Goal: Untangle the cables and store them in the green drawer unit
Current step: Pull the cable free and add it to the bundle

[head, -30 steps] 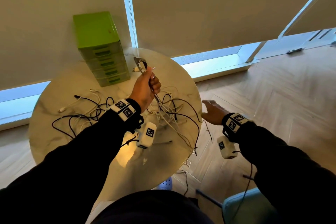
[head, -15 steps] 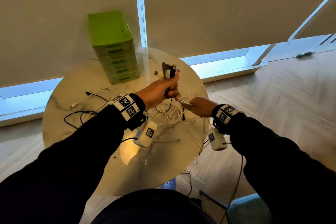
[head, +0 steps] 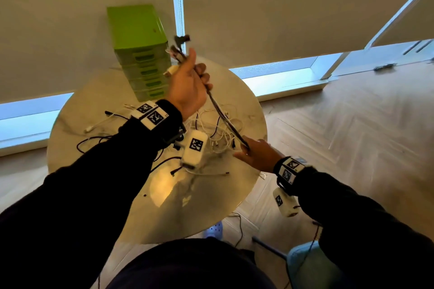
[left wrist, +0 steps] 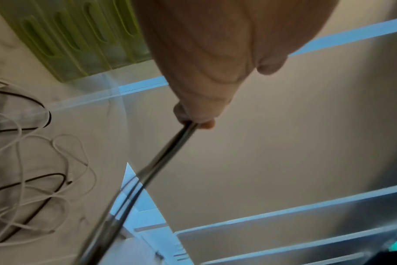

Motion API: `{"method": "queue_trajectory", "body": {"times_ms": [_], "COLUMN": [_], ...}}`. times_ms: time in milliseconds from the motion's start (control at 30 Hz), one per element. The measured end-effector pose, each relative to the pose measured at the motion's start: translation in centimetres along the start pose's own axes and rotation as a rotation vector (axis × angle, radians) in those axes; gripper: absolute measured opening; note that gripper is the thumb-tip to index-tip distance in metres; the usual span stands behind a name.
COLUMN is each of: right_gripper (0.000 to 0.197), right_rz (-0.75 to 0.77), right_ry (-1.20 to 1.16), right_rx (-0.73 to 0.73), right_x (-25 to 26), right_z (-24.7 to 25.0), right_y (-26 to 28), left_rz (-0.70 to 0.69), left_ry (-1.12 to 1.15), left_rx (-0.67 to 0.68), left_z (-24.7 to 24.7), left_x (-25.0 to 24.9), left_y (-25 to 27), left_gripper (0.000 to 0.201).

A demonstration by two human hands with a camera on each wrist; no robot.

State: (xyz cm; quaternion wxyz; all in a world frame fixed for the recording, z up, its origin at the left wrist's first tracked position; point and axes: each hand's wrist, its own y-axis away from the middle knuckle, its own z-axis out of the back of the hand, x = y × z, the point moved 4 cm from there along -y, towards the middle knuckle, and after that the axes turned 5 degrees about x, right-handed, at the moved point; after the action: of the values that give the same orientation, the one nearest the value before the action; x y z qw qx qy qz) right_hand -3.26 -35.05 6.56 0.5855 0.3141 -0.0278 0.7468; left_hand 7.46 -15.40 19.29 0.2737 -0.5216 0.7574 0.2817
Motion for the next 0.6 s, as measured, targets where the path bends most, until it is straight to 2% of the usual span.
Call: {"method": "queue_trajectory", "body": {"times_ms": [67,133,233,300,367,400,467,533,600], "right_gripper": [0.024,0.02,0.034,0.049,0.073,0.086,0.104,0.102,0.075], "right_rz": [-0.026,-0.086,-0.253,-0.302,-0.304,-0.285,-0.162,0.001,0.077], "right_ry": [-0.005,0.133,0.432,0.448,0.377,0.305,0.094,-0.107,-0.212], "right_rx": [-0.021,-0.017,-0.027,0.062,0.174,0.177,0.087,0.081,0.218], "right_x": [-1.3,-2.4,-3.6,-4.2,-4.0,-3.6,-1.1,2.6,5.5], "right_z": [-0.8,-0.8,0.7,1.1,1.2,1.1,1.2,1.0,0.8], "right_y": [0.0,-0.4,-1.1,-2.0,-3.0,-3.7,-5.1,-6.4,-7.1], "left_rz": [-0.069,-0.1,-0.094,-0.069,-0.058,-0.052,-0.029,0.032,0.109], "left_ry": [0.012,-0.033,-0.141,-0.203,-0.242,-0.244,-0.238,-0.241,-0.224], "left_rx": [-0.102,-0.154,-0.132,-0.091,-0.08,-0.078,-0.057,-0.003,0.082], "left_z": [1.2,2.4,3.3,3.6,3.8,3.9,4.0,4.0,3.9], "left_x": [-1.6,-2.6,-2.6,-2.1,-1.9,-1.8,-1.6,-1.3,-1.1], "left_y": [-0.4,-0.4,0.4,1.2,2.0,2.3,3.0,3.6,4.0], "left_gripper": [0.033,0.032,0.032,0.039,0.041,0.037,0.033,0.041,0.045]}}
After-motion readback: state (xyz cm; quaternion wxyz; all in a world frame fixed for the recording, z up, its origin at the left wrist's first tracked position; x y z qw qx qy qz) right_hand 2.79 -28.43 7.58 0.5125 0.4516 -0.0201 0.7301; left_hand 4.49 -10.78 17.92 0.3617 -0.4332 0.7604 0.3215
